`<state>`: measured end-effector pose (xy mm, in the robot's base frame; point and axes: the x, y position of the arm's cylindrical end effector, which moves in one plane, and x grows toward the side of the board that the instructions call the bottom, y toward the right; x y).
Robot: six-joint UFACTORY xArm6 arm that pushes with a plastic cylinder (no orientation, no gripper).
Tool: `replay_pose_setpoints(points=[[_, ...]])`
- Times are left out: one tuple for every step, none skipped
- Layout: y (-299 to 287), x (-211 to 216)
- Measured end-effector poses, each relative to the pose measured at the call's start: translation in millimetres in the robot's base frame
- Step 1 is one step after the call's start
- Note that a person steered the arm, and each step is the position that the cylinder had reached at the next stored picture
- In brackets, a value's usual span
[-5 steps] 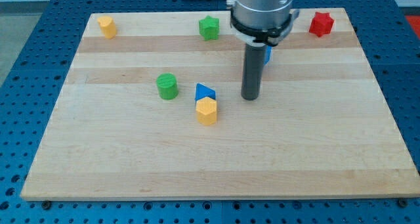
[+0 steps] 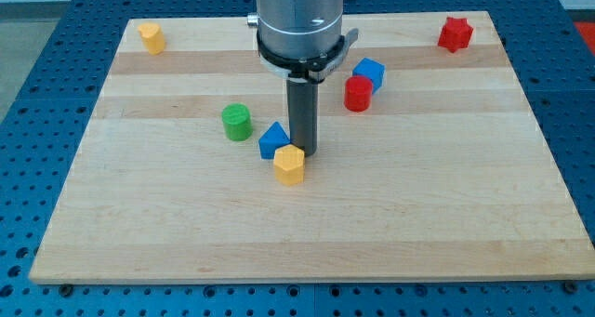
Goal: Push the blue triangle to the bottom of the green circle
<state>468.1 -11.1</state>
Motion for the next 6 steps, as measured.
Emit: replay_pose_setpoints(points=[[-10, 7], [-23, 10], [-36, 10], [-49, 10], [-50, 10], [-50, 10]])
